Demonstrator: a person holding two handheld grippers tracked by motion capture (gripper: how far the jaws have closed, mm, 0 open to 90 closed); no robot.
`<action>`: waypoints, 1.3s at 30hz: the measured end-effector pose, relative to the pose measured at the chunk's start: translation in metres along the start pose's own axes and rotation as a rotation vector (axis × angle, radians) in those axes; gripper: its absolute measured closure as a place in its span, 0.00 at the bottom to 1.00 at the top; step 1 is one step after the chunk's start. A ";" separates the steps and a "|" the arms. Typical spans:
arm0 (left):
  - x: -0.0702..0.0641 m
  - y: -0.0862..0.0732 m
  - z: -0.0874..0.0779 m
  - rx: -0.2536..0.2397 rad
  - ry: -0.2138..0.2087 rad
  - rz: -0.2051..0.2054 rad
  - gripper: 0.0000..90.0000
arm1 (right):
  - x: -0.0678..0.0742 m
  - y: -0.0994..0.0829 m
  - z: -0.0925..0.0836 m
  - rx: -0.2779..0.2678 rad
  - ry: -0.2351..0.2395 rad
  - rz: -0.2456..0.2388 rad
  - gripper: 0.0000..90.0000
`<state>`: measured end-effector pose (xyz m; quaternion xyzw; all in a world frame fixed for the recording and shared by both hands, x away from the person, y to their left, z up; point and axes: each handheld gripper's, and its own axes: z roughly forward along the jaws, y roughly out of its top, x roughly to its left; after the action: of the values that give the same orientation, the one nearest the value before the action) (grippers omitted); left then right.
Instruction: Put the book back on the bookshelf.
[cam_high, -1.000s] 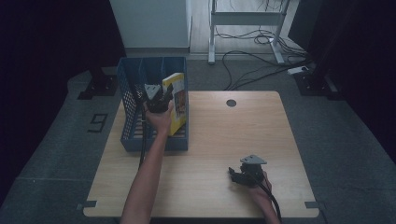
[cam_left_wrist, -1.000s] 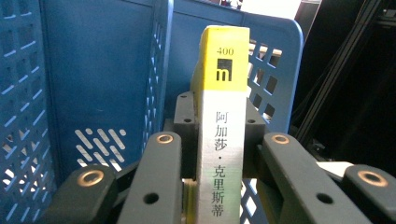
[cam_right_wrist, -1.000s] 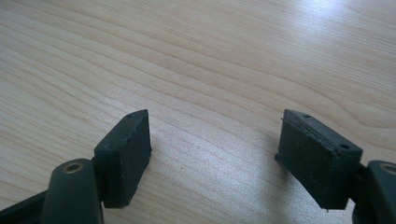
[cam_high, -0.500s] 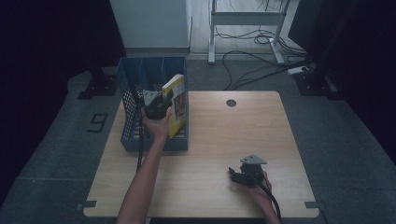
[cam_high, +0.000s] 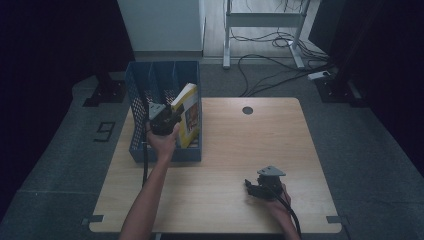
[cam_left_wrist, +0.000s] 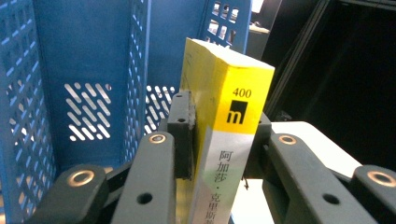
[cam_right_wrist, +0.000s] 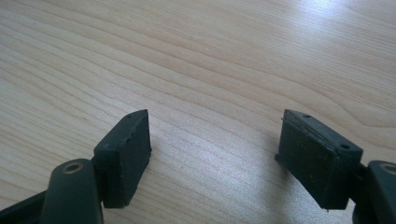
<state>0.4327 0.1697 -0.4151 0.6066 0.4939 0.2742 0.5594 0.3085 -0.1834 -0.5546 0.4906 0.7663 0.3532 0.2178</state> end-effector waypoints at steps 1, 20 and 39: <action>0.000 0.000 0.000 0.000 0.000 0.000 0.79 | 0.000 0.000 0.000 0.000 0.000 0.000 0.27; -0.005 -0.006 -0.010 0.068 -0.034 0.016 0.72 | 0.000 0.000 0.000 0.000 0.000 0.000 0.27; -0.009 0.004 0.007 0.125 0.011 0.039 0.77 | 0.000 0.000 0.000 0.001 0.001 0.000 0.27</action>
<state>0.4373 0.1591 -0.4105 0.6485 0.5011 0.2570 0.5121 0.3085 -0.1834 -0.5546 0.4904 0.7666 0.3531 0.2173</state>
